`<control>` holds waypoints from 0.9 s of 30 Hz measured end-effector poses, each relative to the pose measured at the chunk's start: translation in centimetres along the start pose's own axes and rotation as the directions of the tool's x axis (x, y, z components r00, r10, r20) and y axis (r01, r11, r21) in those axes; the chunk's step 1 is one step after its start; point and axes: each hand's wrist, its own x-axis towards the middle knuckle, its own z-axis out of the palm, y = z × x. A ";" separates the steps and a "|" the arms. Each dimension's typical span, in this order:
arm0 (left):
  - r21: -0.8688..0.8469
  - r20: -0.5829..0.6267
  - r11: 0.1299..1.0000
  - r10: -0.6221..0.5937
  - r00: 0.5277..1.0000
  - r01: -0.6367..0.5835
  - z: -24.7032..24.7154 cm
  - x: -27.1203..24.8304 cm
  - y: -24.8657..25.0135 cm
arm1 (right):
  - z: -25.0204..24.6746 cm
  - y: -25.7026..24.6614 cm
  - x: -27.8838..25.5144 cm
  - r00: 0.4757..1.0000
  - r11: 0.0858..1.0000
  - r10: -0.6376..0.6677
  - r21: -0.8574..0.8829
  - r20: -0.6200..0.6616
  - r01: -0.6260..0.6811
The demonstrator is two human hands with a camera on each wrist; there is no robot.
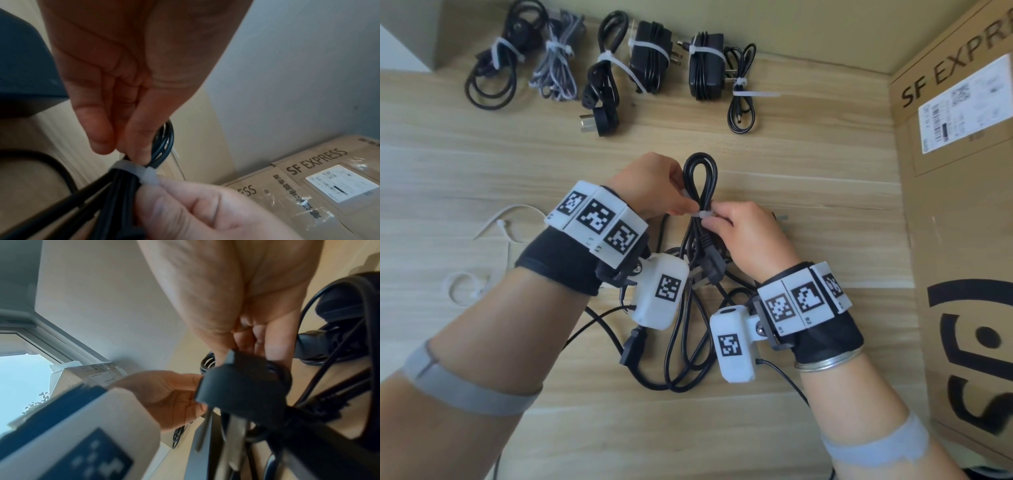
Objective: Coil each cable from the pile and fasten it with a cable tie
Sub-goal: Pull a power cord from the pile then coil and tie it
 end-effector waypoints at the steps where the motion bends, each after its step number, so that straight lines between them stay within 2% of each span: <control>1: -0.002 0.007 1.000 0.000 1.000 0.000 0.0 0.0 -0.1 | -0.1 -0.1 0.0 1.000 1.000 -0.002 0.005 0.007 0.002; 8: 0.053 0.008 0.993 0.100 0.995 -0.101 0.2 0.1 -0.1 | -0.2 -0.1 0.4 1.000 0.999 0.021 0.024 -0.001 -0.021; 13: -0.211 0.079 0.977 0.040 0.996 -0.023 0.1 0.2 -0.3 | -0.6 0.0 0.3 1.000 1.000 0.011 0.011 -0.017 -0.011; 17: -0.180 0.061 0.983 0.044 0.997 -0.032 -0.4 0.4 -0.4 | -0.8 -0.4 0.2 1.000 1.000 0.000 -0.014 -0.029 -0.001; 20: -0.275 0.119 0.961 0.049 0.992 -0.014 -0.7 0.3 -0.5 | -1.1 -0.5 0.0 1.000 1.000 -0.015 -0.003 -0.024 0.015; 23: -0.221 0.119 0.975 0.049 0.992 -0.022 -1.2 0.3 -0.6 | -1.3 -0.6 -0.2 0.999 0.999 -0.009 0.039 -0.040 0.010; 27: -0.013 0.105 0.999 0.051 0.993 -0.050 -1.6 0.5 -0.3 | -1.0 -0.8 0.0 0.998 0.998 0.002 0.070 -0.061 0.002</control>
